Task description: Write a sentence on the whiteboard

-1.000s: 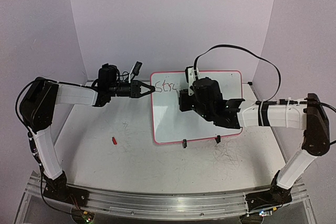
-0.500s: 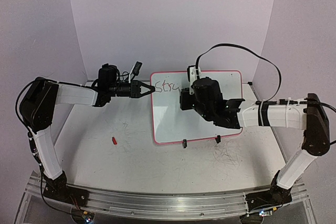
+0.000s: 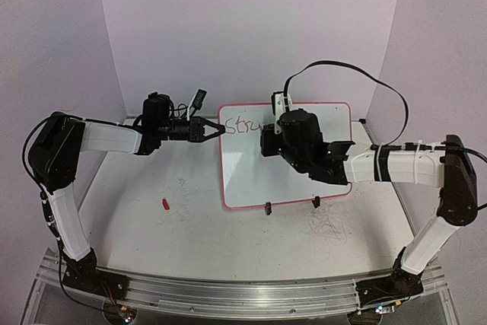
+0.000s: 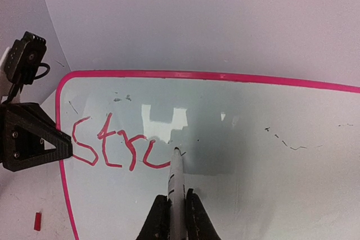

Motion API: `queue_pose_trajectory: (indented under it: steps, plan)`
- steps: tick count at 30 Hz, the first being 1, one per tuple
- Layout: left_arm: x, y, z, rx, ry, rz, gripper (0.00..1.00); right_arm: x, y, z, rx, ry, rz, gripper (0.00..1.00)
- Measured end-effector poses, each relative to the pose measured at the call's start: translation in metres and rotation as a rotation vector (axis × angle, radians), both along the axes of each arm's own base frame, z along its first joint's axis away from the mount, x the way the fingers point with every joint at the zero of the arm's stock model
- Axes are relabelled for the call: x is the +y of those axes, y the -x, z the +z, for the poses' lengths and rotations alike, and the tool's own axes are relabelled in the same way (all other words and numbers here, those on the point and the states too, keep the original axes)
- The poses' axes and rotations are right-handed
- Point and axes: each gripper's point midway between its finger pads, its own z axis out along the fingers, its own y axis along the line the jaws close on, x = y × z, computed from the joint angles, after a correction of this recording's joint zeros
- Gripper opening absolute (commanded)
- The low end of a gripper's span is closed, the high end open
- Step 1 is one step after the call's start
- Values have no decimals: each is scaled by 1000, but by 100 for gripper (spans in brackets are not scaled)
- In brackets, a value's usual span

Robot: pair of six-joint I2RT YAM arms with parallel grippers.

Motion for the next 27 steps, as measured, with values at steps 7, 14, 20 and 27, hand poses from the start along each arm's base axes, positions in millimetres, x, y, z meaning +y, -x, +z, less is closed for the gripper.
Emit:
queue_pose_trajectory:
  steps: [7,14,20,27]
  plan:
    - [0,0,0,1,0,1,0,4,-3,2,-8,2,4,0]
    - [0,0,0,2,-1,1,0,8,-2,1,-5,-3,20,0]
    - [0,0,0,2,-1,3,0,14,-1,-2,3,-9,52,0]
    - [-1,1,0,-3,-1,-1,0,8,3,1,2,-15,50,0]
